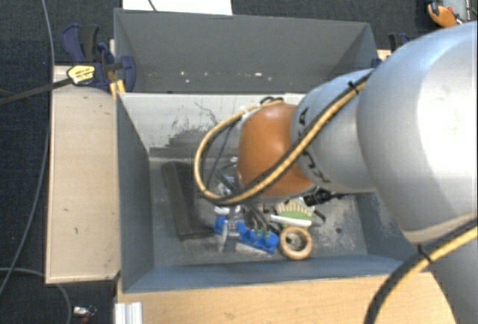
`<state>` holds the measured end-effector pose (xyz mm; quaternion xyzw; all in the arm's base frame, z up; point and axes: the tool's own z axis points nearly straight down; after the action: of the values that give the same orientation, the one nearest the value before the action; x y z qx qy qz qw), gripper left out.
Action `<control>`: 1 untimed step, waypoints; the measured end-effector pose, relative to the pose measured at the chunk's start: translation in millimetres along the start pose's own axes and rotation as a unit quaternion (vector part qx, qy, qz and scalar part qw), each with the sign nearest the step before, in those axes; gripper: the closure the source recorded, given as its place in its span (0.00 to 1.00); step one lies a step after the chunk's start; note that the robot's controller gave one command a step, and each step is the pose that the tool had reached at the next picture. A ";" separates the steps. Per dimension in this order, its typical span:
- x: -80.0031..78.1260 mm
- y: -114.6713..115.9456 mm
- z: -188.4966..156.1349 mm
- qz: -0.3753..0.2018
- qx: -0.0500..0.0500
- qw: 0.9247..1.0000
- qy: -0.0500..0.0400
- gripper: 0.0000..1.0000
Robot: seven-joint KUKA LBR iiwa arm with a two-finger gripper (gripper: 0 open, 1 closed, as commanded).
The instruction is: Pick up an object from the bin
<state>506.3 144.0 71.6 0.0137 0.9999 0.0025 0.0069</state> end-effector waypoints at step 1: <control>21.3 -19.9 -50.4 -0.114 -0.002 0.993 -0.007 1.00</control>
Offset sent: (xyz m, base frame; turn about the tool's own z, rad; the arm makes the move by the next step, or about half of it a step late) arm 0.0000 0.0000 0.0000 0.0000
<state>483.8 124.5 121.6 -0.1000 0.9949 0.0037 0.0141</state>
